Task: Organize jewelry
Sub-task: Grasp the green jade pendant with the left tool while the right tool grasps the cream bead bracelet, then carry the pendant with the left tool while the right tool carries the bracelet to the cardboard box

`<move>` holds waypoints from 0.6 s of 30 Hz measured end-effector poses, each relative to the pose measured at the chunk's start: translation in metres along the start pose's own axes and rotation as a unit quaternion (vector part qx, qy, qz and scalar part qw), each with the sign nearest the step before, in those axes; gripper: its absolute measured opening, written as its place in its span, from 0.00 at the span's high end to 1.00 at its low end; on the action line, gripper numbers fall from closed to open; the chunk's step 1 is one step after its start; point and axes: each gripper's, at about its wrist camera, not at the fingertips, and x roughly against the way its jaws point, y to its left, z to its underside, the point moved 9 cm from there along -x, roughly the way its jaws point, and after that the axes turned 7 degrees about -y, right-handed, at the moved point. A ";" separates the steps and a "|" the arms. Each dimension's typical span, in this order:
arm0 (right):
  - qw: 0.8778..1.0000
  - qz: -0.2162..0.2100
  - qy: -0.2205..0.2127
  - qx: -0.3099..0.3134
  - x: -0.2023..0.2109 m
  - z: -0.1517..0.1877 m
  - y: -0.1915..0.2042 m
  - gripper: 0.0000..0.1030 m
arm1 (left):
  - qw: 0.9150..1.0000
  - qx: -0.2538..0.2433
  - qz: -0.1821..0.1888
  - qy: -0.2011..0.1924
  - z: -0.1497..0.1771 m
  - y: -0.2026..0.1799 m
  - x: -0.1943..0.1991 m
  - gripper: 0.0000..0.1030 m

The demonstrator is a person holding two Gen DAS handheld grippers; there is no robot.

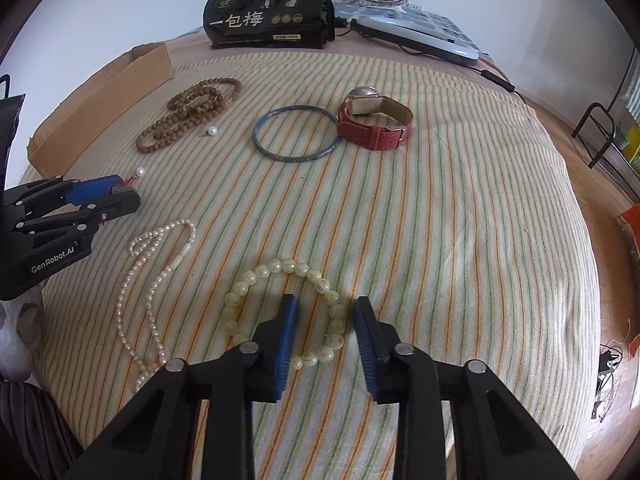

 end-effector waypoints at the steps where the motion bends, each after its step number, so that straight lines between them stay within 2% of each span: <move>1: 1.000 -0.001 0.000 0.002 0.000 -0.001 0.002 0.91 | 1.000 0.000 0.001 -0.001 0.000 0.000 0.001 0.69; 5: 1.000 -0.007 -0.006 0.000 0.006 -0.003 0.005 0.94 | 1.000 0.008 0.003 -0.004 0.001 0.005 0.008 0.69; 18: 0.999 -0.012 -0.052 -0.005 0.050 -0.027 0.007 0.95 | 0.999 0.022 0.003 -0.026 -0.005 0.030 0.047 0.69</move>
